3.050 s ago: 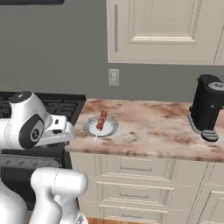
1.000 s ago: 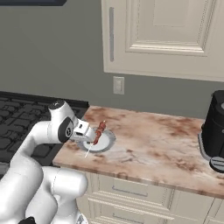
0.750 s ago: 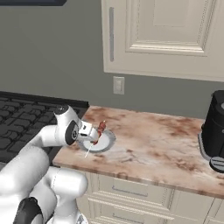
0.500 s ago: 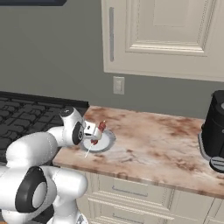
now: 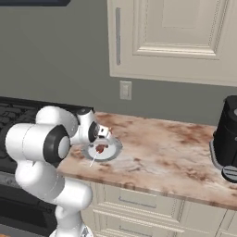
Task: Place the cold items (eggplant and orange) from the fridge in one tupperware on the dining counter. Place the warm items (hot dog and kebab skewer) in the stove area in another tupperware.
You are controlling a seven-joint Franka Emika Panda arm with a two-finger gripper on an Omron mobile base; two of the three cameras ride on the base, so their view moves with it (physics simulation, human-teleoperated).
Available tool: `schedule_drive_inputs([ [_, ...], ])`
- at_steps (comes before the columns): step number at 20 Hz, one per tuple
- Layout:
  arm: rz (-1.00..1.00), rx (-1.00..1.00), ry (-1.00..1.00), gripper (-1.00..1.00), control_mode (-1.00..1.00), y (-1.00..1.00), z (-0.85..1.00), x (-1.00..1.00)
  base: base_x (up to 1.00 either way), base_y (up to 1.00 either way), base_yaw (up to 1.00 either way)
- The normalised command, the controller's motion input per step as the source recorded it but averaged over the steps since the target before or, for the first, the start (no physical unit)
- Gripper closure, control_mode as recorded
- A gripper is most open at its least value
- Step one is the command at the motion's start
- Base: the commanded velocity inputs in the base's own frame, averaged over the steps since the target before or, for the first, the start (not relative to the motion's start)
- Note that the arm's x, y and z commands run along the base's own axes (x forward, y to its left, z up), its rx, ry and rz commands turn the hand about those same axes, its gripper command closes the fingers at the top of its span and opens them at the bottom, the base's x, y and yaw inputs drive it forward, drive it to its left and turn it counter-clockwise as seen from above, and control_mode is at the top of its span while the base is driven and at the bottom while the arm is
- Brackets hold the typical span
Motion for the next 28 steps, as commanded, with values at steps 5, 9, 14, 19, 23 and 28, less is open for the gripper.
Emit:
schedule_drive_inputs([
  [5, 0.0, 0.0, 0.13, -1.0, -1.0, 0.0, -0.5, 0.5, 0.0, 0.0, 0.0],
  [9, 0.0, 0.0, -0.08, -1.0, -1.0, -0.01, -0.76, 0.13, 0.0, 0.0, 0.0],
  [14, 0.0, 0.0, -0.34, 1.0, -1.0, 0.0, -1.0, -0.68, 0.0, 0.0, 0.0],
  [19, 0.0, 0.05, -0.38, 1.0, -1.0, -0.1, -1.0, -0.68, 0.0, 0.0, 0.0],
  [23, 0.0, 0.15, 0.12, 1.0, -1.0, 0.09, -0.69, 0.02, 0.0, 0.0, 0.0],
  [28, 0.01, 0.12, 0.5, 1.0, -1.0, 0.12, 0.19, 0.19, 0.0, 0.0, 0.0],
])
